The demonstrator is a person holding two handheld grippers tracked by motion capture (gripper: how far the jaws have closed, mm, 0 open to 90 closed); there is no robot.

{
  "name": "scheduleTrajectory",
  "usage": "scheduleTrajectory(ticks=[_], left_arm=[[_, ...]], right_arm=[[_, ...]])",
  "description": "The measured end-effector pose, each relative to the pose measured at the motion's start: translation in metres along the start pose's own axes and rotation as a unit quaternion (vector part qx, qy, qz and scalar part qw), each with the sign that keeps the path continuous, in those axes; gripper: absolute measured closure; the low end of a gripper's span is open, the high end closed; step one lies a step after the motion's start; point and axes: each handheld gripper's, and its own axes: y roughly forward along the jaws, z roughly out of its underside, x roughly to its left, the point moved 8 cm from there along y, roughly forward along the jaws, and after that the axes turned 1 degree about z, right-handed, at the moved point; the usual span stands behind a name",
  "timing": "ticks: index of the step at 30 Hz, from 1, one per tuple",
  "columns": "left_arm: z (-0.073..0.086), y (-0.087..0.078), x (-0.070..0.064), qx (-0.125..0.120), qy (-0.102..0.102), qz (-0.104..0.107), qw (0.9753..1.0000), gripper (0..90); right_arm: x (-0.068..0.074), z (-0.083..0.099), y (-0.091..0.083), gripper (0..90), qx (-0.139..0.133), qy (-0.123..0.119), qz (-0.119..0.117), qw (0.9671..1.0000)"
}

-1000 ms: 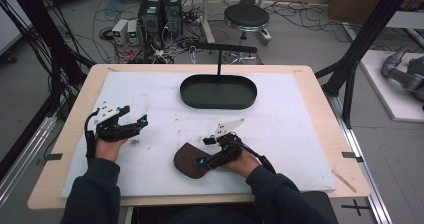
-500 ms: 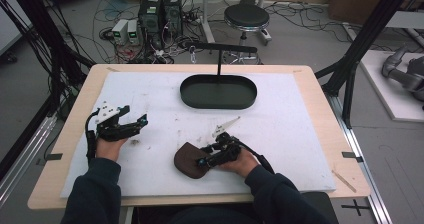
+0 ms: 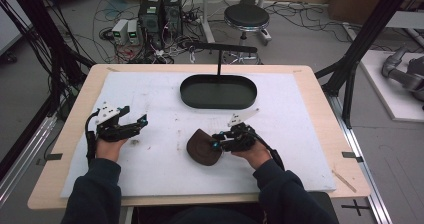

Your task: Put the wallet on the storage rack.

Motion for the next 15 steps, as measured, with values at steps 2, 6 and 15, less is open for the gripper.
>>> scheduleTrajectory(ticks=[2,6,15], left_arm=[[0.0,0.0,0.0,0.0,0.001,0.002,1.0,23.6],[0.0,0.001,-0.001,0.0,0.0,0.001,1.0,23.6],[0.0,0.001,-0.001,-0.002,0.003,0.001,1.0,23.9]], right_arm=[[-0.011,-0.001,-0.01,69.9,-0.009,0.001,0.024,0.9997],[-0.028,0.001,-0.025,71.7,-0.017,0.006,0.056,0.9983],[-0.05,-0.001,-0.057,74.9,-0.016,-0.031,0.149,0.9882]])
